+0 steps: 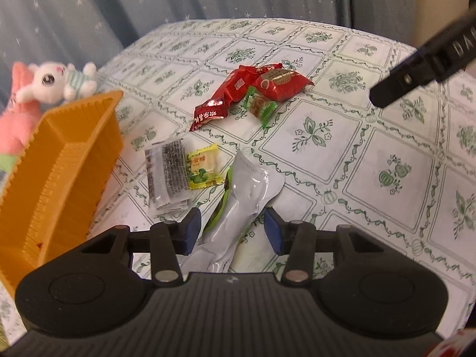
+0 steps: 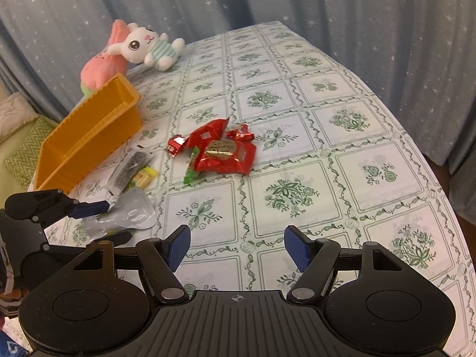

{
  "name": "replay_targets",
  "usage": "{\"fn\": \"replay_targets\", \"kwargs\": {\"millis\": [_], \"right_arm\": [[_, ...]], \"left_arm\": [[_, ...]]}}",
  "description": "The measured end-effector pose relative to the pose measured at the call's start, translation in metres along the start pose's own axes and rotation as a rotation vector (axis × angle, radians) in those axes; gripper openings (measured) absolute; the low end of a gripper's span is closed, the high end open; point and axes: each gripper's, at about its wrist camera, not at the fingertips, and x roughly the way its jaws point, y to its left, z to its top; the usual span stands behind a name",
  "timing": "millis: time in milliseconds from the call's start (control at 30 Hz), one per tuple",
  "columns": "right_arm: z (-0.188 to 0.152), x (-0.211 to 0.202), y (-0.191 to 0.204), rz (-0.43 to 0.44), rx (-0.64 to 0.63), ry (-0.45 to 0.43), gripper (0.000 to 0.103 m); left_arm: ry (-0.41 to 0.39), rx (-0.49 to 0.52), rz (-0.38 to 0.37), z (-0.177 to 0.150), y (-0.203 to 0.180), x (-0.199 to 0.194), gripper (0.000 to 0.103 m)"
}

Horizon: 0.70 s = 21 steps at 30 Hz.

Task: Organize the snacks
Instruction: 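Move the left tool back to the snack pile and grasp the white-and-green bag, then lift the white bag with the left tool while the right tool grasps a red candy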

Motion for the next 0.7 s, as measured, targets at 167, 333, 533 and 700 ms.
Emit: {"fn": "replay_targets", "kwargs": {"millis": [167,333,533,700], "right_arm": [[-0.001,0.002,0.0,-0.001,0.013,0.004,0.07],[0.001,0.002,0.0,0.003,0.011,0.005,0.07],[0.002,0.002,-0.001,0.012,-0.002,0.004,0.07],[0.002,0.001,-0.002,0.023,-0.035,0.006,0.07]], "left_arm": [[0.035,-0.066,-0.052,0.004,0.007,0.001,0.033],[0.096,-0.266,-0.083,0.005,0.013,0.001,0.025],[0.107,-0.418,-0.113,0.002,0.019,-0.001,0.025],[0.089,-0.435,-0.101,0.004,0.017,0.001,0.028]]}}
